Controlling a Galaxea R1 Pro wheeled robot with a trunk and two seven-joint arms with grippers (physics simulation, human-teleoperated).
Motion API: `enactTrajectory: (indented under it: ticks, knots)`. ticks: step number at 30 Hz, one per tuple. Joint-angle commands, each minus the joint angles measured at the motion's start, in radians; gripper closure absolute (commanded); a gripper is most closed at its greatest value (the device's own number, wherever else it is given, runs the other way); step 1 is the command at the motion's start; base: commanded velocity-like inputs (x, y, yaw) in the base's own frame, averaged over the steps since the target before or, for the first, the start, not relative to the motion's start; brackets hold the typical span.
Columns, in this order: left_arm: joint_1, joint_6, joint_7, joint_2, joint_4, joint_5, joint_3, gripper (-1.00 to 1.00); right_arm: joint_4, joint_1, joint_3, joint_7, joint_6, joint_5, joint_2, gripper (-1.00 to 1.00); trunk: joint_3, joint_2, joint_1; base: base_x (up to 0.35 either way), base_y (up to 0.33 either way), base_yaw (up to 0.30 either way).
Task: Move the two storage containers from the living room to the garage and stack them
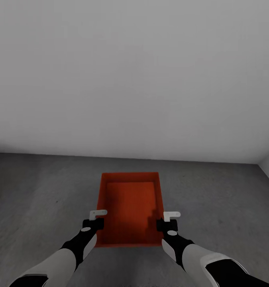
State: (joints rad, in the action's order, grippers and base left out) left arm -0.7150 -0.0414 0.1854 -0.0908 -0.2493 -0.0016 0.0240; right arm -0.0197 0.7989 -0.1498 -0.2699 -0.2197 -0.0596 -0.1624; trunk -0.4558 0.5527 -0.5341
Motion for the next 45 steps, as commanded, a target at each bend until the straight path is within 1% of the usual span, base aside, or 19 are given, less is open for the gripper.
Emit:
enactTrajectory:
  ticks: [1,22,37,45]
  knots:
    - [-0.001,-0.011,0.008,0.034,-0.004,-0.012,0.029,1.0,0.004,0.0,0.047,0.0,-0.004,-0.021,0.014,1.0,-0.002,0.001,0.0,0.0,0.0,0.0]
    - [-0.001,-0.009,0.008,0.034,-0.004,-0.012,0.03,1.0,0.004,0.0,0.047,0.0,-0.005,-0.021,0.014,1.0,-0.004,0.001,0.0,0.003,0.0,0.0]
    - [-0.001,-0.009,0.008,0.034,-0.004,-0.012,0.03,1.0,0.004,0.0,0.047,0.0,-0.006,-0.02,0.013,1.0,-0.004,0.001,0.0,0.145,0.0,0.0]
    - [-0.001,-0.01,0.008,0.034,-0.004,-0.012,0.03,1.0,0.004,0.0,0.047,0.0,-0.006,-0.02,0.014,1.0,-0.004,0.001,0.0,0.037,0.0,0.0]
